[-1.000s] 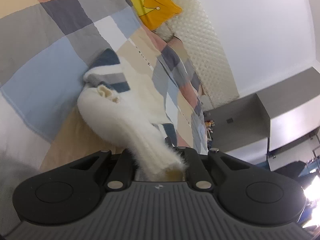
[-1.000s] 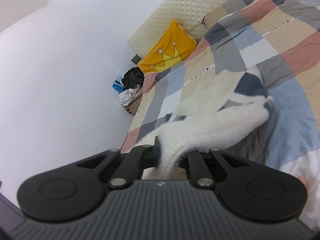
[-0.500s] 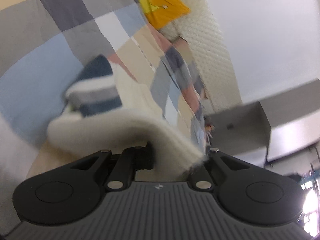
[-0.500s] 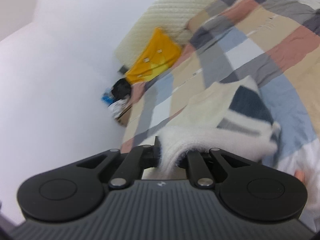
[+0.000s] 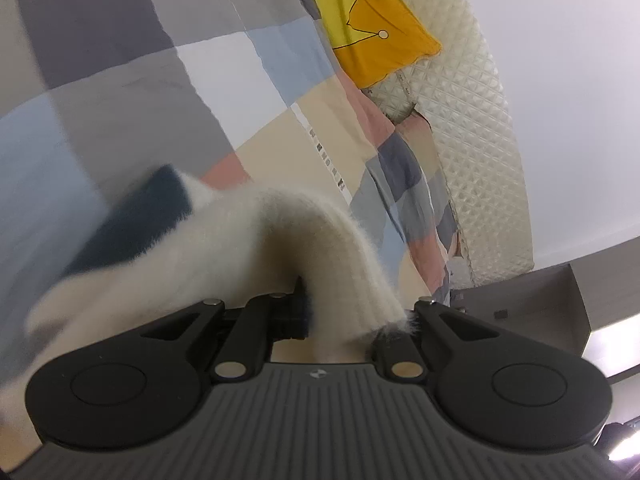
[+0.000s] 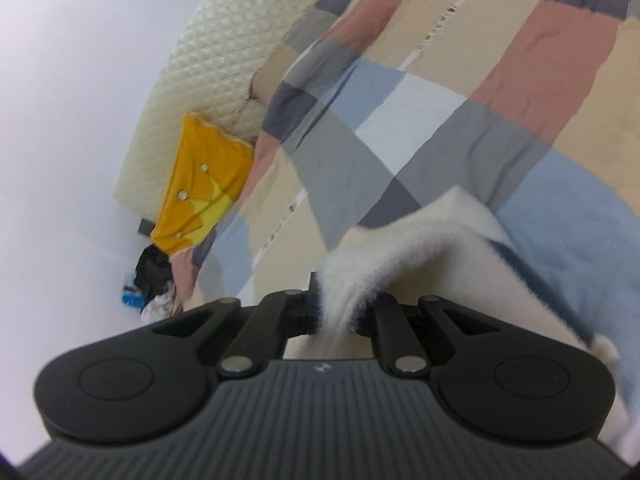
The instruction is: Fold large clothes
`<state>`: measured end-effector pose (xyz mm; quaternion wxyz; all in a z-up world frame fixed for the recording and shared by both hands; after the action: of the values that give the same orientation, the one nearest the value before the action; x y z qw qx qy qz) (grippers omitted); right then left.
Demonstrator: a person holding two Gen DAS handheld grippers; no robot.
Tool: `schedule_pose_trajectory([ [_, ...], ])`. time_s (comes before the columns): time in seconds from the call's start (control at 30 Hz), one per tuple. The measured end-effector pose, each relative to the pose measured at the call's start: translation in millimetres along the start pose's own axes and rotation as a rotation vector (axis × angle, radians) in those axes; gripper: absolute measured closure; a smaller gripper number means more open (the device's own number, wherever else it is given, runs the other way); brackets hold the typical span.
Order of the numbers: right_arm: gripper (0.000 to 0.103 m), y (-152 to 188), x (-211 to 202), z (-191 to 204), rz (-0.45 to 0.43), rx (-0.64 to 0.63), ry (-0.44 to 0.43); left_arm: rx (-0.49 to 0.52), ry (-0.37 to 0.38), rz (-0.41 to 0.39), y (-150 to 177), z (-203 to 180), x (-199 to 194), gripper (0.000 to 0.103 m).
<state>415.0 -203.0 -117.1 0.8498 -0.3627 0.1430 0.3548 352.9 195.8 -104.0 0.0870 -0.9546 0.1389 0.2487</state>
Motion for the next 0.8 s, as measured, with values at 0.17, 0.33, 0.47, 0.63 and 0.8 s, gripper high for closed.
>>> schedule_pose_trajectory([
  [0.17, 0.094, -15.4, 41.9, -9.5, -0.064, -0.028, -0.005, 0.105, 0.039, -0.025, -21.2, -10.2, 51.0, 0.093],
  [0.33, 0.094, -23.9, 70.5, -32.8, -0.094, 0.012, -0.033, 0.125, 0.072, -0.003, -36.9, -6.9, 90.0, 0.093],
  [0.47, 0.094, -28.1, 98.2, -51.3, -0.078, 0.086, -0.038, 0.157, 0.040, -0.002, -46.6, 2.1, 126.0, 0.093],
  [0.63, 0.094, -32.4, 125.0, -62.2, -0.067, 0.061, -0.017, 0.181, 0.013, 0.005, -56.9, 11.5, 162.1, 0.093],
  [0.8, 0.094, -23.5, 141.7, -78.5, -0.037, 0.074, -0.009, 0.178, -0.024, 0.008, -57.7, 28.2, 176.9, 0.093],
])
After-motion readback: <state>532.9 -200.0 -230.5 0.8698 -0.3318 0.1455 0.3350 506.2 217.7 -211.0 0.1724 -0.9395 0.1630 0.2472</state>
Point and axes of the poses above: each gripper's, at about its wrist camera, not at the fingertips, and x roughly the way its jaws point, z to its left, y to its underside, the point moved 7 cm from there along x, roughly the way its jaws point, and after that the axes turned 12 degrees about -x, right-handed, at the moved point
